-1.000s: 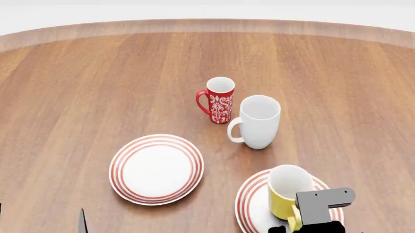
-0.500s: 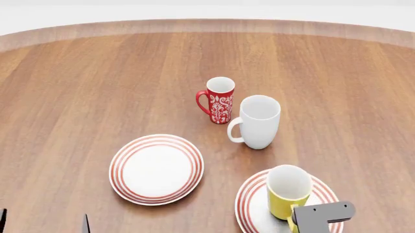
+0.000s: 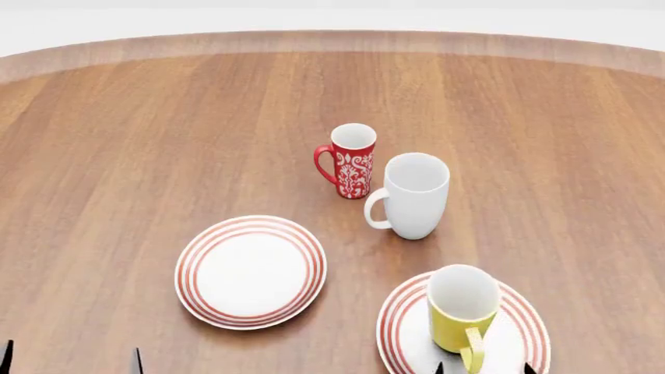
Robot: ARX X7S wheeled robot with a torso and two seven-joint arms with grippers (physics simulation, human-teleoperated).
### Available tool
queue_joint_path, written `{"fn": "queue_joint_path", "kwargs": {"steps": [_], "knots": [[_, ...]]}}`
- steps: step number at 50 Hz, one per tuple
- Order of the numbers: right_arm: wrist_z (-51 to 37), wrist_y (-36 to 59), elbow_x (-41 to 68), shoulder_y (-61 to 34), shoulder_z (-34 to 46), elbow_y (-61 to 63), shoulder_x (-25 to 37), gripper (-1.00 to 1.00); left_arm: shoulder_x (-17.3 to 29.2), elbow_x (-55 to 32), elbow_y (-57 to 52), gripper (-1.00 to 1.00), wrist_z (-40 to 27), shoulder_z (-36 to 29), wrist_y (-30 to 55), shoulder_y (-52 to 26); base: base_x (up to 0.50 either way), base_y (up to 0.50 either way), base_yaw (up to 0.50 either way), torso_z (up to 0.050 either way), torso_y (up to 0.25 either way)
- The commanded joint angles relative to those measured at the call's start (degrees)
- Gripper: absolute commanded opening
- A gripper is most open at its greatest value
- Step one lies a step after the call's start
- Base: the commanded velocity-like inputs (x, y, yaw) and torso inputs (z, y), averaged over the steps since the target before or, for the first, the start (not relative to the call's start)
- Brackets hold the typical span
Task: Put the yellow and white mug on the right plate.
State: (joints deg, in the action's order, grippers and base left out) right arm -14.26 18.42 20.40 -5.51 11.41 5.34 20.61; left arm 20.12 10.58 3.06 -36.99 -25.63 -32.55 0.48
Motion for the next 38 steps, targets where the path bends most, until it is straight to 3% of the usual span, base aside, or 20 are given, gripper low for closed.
{"fn": "queue_joint_path", "kwargs": {"steps": [1,6,11,16,18,34,38], "knots": [[-7.1,-25.4,-11.0,8.0,-4.8,1.4,-4.2,1.0,1.4,2.0,-2.7,1.0,0.6,2.5,0.7,0.7,0.0,0.0,0.0,0.0,0.0],[-10.7,-43.8,-15.8,9.0,-9.1,-0.8,-5.0,1.0,4.5,8.4,-4.4,1.0,-4.1,5.2,-3.2,5.5,0.0,0.0,0.0,0.0,0.0],[-15.0,-52.3,-22.4,8.1,-13.3,-0.3,-4.5,1.0,5.8,11.8,-5.1,1.0,-9.5,10.9,-1.1,8.7,0.0,0.0,0.0,0.0,0.0],[-19.2,-50.4,-25.7,3.8,-19.6,1.8,-3.0,1.0,5.6,8.3,-9.7,1.0,-13.2,20.7,7.5,7.2,0.0,0.0,0.0,0.0,0.0],[-20.3,-49.2,-25.5,2.5,-21.9,3.1,-2.2,1.0,8.6,5.2,-13.1,1.0,-13.0,25.9,9.7,7.4,0.0,0.0,0.0,0.0,0.0],[-25.9,-42.9,-28.6,-5.0,-35.2,14.5,3.3,1.0,12.8,3.6,-22.7,1.0,-19.1,46.9,18.9,6.5,0.0,0.0,0.0,0.0,0.0],[-26.5,-44.1,-28.0,-5.2,-36.0,12.7,3.6,1.0,13.0,3.9,-25.6,1.0,-19.2,49.5,20.9,6.9,0.0,0.0,0.0,0.0,0.0]]}}
